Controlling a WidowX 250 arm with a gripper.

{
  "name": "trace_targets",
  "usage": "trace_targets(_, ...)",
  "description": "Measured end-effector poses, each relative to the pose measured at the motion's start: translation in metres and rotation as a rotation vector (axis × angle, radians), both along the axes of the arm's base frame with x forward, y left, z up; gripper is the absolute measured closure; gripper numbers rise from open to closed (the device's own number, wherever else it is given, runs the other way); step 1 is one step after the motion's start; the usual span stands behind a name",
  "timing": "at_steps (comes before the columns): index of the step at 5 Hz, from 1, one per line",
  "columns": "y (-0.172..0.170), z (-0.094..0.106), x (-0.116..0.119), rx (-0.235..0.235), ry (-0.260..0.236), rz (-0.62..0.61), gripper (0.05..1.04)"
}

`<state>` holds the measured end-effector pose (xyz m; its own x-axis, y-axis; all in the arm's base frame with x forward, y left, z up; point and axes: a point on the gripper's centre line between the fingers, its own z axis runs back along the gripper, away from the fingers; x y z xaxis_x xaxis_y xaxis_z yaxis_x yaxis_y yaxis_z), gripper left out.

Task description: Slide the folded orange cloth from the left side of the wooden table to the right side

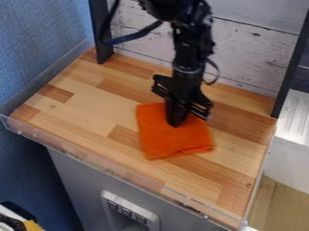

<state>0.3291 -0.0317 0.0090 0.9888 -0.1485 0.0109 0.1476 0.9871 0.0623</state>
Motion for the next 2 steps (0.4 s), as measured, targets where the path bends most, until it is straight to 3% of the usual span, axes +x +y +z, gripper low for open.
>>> trace_targets(2,-0.037,0.001,0.003,-0.053,-0.032,0.113,1.025)
